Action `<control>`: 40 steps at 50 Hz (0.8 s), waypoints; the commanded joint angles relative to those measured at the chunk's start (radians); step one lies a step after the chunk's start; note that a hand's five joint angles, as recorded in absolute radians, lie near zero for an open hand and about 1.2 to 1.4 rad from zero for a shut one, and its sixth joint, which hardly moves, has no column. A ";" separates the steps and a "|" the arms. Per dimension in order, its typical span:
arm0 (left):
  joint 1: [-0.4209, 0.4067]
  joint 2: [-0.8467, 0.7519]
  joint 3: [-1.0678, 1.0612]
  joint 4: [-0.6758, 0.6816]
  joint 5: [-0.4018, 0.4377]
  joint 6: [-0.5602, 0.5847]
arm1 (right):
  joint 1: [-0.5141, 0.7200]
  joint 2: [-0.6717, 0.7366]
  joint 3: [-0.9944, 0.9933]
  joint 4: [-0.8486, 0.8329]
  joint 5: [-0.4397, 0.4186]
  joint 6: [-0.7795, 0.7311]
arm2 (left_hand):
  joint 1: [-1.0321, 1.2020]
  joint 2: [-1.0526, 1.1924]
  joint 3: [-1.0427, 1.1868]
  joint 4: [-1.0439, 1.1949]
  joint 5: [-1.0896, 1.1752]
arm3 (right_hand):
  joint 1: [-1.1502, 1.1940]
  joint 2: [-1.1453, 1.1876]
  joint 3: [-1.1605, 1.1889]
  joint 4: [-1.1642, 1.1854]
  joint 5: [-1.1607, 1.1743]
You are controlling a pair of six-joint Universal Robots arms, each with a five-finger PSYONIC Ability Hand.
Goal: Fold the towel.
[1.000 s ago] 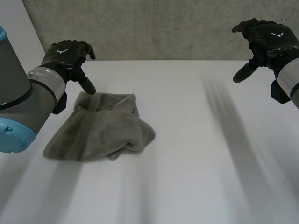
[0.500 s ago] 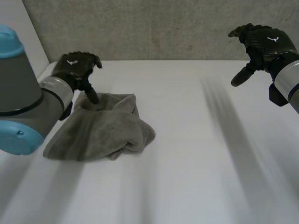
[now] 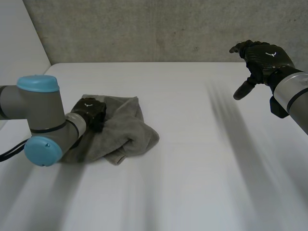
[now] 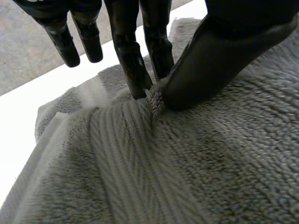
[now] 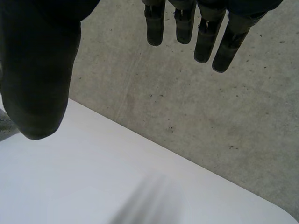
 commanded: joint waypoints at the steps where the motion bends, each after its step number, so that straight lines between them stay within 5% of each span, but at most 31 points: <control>1: -0.102 0.062 -0.008 0.003 -0.003 -0.011 | -0.003 -0.002 -0.001 0.001 0.000 0.000 | 0.101 0.074 -0.052 -0.059 0.089 | -0.057 -0.075 -0.044 -0.076 -0.062; 10: -0.242 0.279 0.000 0.097 -0.008 -0.027 | -0.014 -0.009 -0.007 -0.001 -0.002 -0.015 | 0.101 0.074 -0.052 -0.059 0.089 | -0.057 -0.075 -0.044 -0.076 -0.062; 20: -0.493 0.469 0.133 0.192 -0.054 -0.104 | -0.017 -0.016 -0.004 0.001 0.000 -0.026 | 0.101 0.074 -0.052 -0.059 0.089 | -0.057 -0.075 -0.044 -0.076 -0.062; 32: -0.468 0.471 0.071 0.229 -0.095 -0.098 | -0.009 -0.017 0.001 0.007 -0.032 -0.026 | 0.101 0.074 -0.052 -0.059 0.089 | -0.057 -0.075 -0.044 -0.076 -0.062; 40: -0.288 0.483 -0.072 0.230 -0.086 -0.101 | 0.003 -0.010 0.012 0.082 -0.113 -0.011 | 0.101 0.074 -0.052 -0.059 0.089 | -0.057 -0.075 -0.044 -0.076 -0.062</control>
